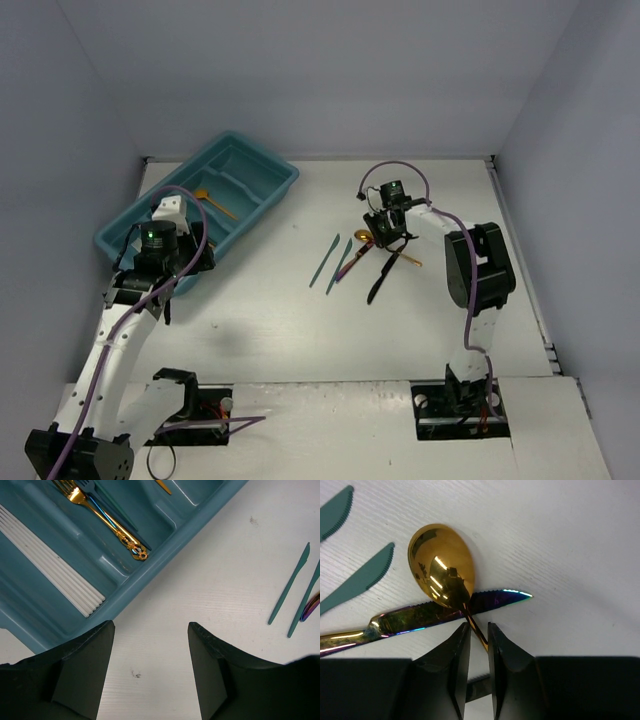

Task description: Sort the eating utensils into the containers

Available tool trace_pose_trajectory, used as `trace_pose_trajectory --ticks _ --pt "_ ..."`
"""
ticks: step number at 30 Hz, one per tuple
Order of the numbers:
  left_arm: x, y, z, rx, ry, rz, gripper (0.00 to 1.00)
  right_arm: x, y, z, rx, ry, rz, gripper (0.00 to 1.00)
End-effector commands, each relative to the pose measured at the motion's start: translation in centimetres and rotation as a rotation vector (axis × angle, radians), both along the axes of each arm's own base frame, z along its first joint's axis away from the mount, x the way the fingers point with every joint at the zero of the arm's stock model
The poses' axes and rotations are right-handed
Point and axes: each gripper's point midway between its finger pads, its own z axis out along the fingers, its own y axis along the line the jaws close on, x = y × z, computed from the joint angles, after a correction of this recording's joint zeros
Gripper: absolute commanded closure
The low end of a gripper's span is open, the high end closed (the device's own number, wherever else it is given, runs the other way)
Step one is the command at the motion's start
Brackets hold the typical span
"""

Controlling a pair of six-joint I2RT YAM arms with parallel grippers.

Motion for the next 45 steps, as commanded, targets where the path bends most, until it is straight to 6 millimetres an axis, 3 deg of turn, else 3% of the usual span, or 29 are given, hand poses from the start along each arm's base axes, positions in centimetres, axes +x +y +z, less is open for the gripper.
trace_pose_trajectory --ticks 1,7,11,14,15,17,18,23,25,29,38,41,45 --pt "1.0 -0.4 1.9 -0.017 -0.067 -0.008 0.43 -0.1 -0.5 4.2 -0.025 -0.081 0.004 0.86" --pt "0.5 -2.9 4.8 -0.092 -0.131 -0.079 0.43 0.4 1.2 11.8 0.038 -0.251 0.012 0.99" --pt "0.1 -5.3 7.0 -0.153 -0.172 -0.134 0.43 0.0 2.3 16.3 0.128 -0.329 0.003 1.00" --pt "0.2 -6.8 7.7 -0.171 -0.175 -0.165 0.43 -0.1 2.1 17.5 0.137 -0.356 -0.014 0.98" --pt "0.3 -7.2 7.8 -0.172 -0.173 -0.174 0.42 0.0 1.7 17.3 0.120 -0.356 -0.026 0.94" --pt "0.3 -7.7 7.4 -0.170 -0.155 -0.185 0.43 0.0 1.0 15.4 0.073 -0.326 -0.042 0.72" --pt "0.3 -7.9 7.1 -0.169 -0.146 -0.190 0.43 -0.1 0.8 14.1 0.055 -0.300 -0.043 0.67" --pt "0.1 -7.9 6.8 -0.161 -0.139 -0.196 0.43 -0.6 0.6 7.8 0.014 -0.153 -0.022 0.62" --pt "0.0 -7.8 6.9 -0.156 -0.140 -0.197 0.43 -0.6 0.5 6.4 0.000 -0.122 -0.020 0.57" --pt "-0.2 -7.6 6.7 -0.139 -0.133 -0.198 0.43 -0.7 -0.1 3.6 -0.032 -0.063 -0.023 0.57" --pt "-0.5 -7.3 6.0 -0.131 -0.120 -0.193 0.43 -0.8 -0.9 0.1 -0.053 0.016 -0.037 0.61" --pt "-0.5 -7.3 6.1 -0.133 -0.124 -0.195 0.43 -1.1 -0.6 -0.9 -0.040 0.046 -0.025 0.67" --pt "-0.6 -7.5 6.2 -0.139 -0.124 -0.200 0.43 -1.5 0.0 -2.2 -0.022 0.080 -0.006 0.82"
